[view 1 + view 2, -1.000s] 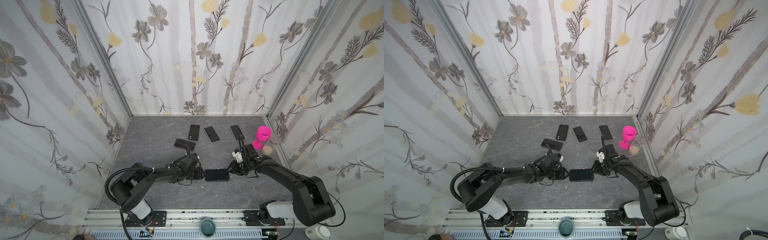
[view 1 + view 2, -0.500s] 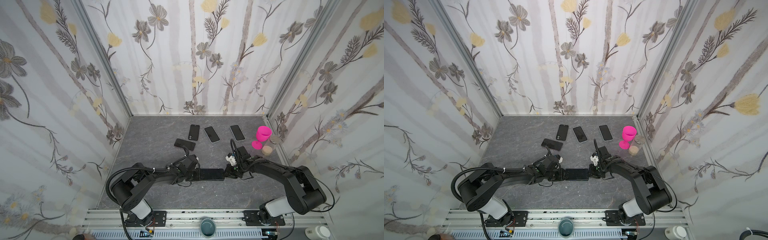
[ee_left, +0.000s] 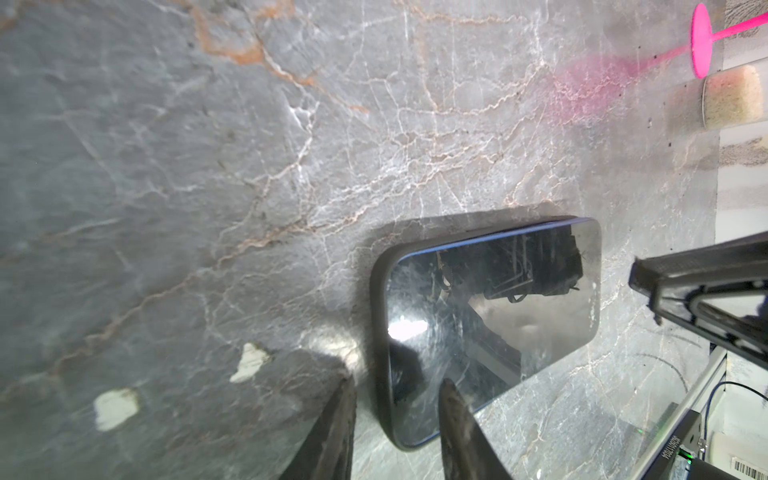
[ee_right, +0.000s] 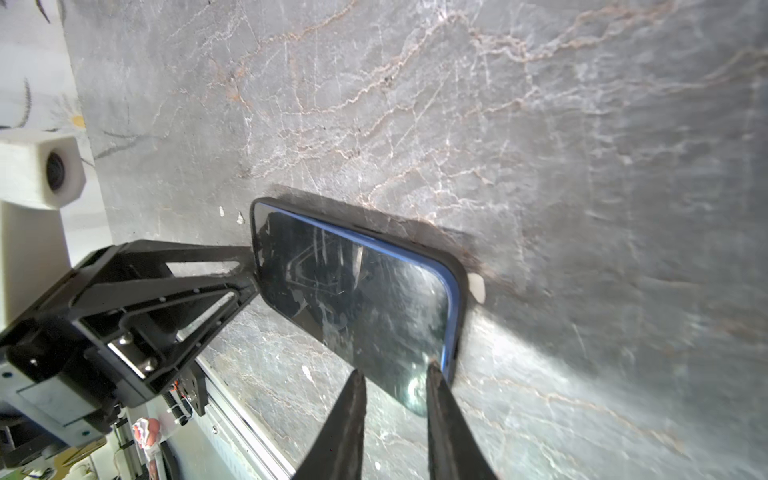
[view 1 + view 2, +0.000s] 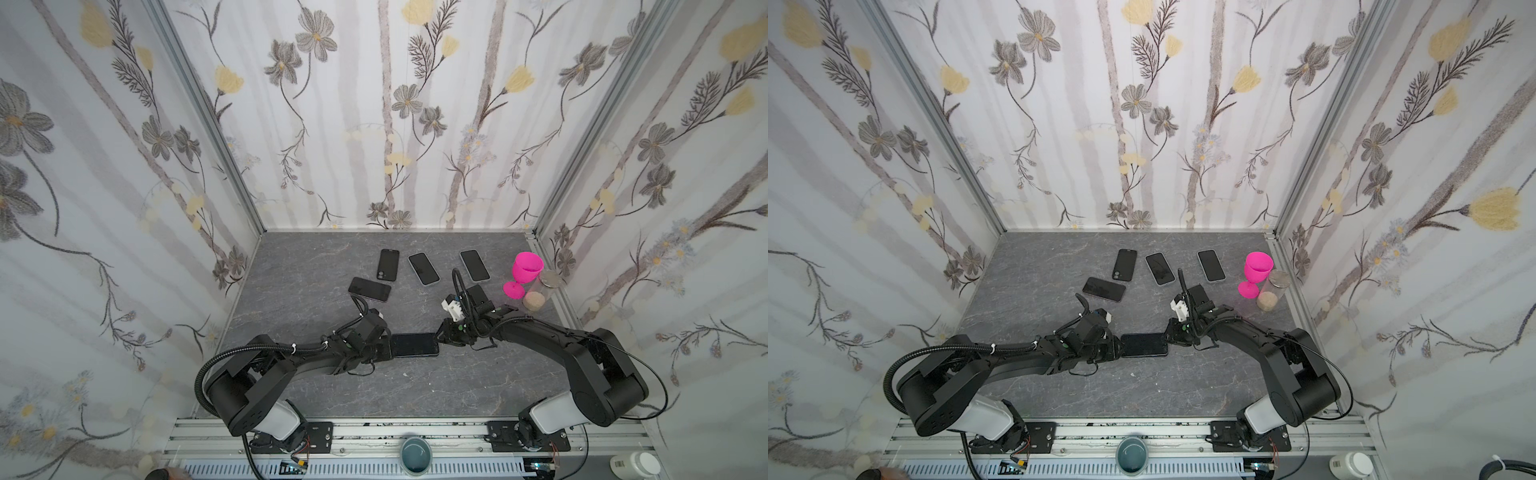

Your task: Put the phone into the phone case

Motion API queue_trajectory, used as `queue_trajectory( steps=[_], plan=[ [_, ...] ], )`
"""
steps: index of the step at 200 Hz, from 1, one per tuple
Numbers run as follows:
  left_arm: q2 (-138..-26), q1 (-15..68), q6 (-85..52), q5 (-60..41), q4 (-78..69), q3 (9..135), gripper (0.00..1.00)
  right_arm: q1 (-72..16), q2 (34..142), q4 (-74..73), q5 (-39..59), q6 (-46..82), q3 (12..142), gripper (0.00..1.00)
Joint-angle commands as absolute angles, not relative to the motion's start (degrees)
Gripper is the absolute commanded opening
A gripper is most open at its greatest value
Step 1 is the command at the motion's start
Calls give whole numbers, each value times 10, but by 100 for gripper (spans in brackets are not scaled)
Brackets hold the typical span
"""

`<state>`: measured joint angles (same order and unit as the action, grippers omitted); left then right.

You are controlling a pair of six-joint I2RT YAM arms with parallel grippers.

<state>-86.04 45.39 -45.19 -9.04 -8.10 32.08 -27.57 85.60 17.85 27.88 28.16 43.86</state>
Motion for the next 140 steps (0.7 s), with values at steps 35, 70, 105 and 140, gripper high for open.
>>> queue_trajectory(
  steps=[35, 70, 105, 140],
  plan=[
    [-871, 453, -432, -82, -56, 327, 36, -281, 852, 179, 277, 283, 405, 17],
    [-878, 453, -429, -89, -52, 332, 36, -286, 868, 175, 282, 280, 409, 12],
    [-888, 453, -430, -97, -56, 336, 36, -286, 880, 184, 275, 271, 408, 11],
    [-895, 454, -428, -102, -56, 343, 35, -287, 893, 194, 261, 265, 408, 8]
  ],
)
